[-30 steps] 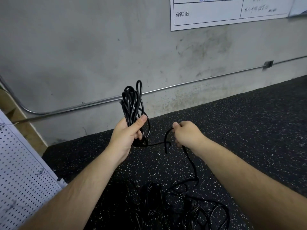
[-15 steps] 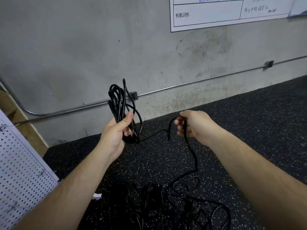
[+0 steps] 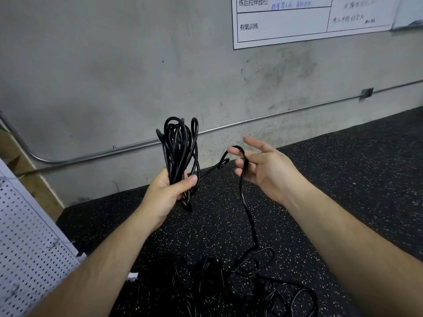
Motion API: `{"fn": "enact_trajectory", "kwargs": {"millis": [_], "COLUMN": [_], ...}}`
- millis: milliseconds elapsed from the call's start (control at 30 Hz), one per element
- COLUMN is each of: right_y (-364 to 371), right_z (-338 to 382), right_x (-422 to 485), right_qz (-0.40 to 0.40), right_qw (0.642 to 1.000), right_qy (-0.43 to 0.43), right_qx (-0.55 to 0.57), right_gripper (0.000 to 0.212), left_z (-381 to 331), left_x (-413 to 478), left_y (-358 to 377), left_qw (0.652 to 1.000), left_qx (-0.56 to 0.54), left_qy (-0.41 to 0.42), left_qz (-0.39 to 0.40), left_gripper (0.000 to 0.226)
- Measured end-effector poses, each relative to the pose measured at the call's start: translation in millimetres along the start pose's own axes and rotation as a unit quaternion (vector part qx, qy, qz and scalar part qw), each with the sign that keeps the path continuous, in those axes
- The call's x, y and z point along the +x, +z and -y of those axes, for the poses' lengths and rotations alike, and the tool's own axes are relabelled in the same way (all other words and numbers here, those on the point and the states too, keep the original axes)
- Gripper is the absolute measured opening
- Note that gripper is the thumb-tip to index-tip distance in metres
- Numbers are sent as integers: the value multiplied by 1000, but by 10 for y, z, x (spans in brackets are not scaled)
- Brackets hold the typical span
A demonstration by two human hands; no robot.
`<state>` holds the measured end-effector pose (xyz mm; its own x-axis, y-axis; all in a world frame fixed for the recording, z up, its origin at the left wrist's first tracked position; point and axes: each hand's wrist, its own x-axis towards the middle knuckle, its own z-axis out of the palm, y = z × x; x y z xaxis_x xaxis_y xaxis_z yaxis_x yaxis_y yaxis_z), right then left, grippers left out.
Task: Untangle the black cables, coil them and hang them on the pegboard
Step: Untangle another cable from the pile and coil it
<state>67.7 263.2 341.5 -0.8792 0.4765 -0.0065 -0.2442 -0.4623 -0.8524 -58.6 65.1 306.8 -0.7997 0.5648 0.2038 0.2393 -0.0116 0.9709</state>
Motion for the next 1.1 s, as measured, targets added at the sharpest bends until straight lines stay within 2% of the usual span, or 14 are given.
{"fn": "enact_trajectory", "kwargs": {"millis": [167,267,333,400,500,567,600,667,767,867,900,967,1033,1100], "right_y": [137,203,204,182,96,75,87,120,189,273,294,345,349,316], "right_z": [-40,-58,-63,-69,-183,-233,-244,-295,-541,-867,-967,-1107,-1148,-1079], "right_x": [-51,-48,-64,-103,-67,-52,-63,-93,-135,-191,-190,-183,-154,-144], "right_qz": [97,118,105,103,25,-27,-6,111,241,253,245,212,188,213], "right_qw": [995,990,979,943,868,803,789,790,773,801,820,845,842,810], "right_qy": [4,28,55,104,150,54,3,-10,62,86,69,6,0,38], "right_qx": [-18,-68,-167,-299,-473,-593,-614,-602,-584,-536,-513,-491,-506,-545], "right_gripper": [51,50,41,28,41,45,47,64,74,77,69,34,32,37], "left_z": [32,-26,-70,-110,-95,-65,-51,-44,-52,-65,-64,-65,-53,-30], "left_x": [-45,-87,-68,-35,7,12,12,11,18,28,35,59,96,137], "left_y": [165,247,242,177,49,13,12,27,52,72,78,80,54,-5], "left_qw": [999,999,994,986,984,983,982,976,962,951,947,944,949,954], "left_qx": [29,-49,-109,-159,-178,-184,-191,-216,-269,-303,-313,-324,-313,-300], "left_qy": [19,20,18,15,8,1,0,-1,-4,-1,-1,-8,-12,-13], "left_qz": [-19,-8,-25,-42,-33,-8,6,33,56,70,70,57,27,-5], "left_gripper": [13,29,31,26,20,21,24,25,26,28,29,29,28,28]}}
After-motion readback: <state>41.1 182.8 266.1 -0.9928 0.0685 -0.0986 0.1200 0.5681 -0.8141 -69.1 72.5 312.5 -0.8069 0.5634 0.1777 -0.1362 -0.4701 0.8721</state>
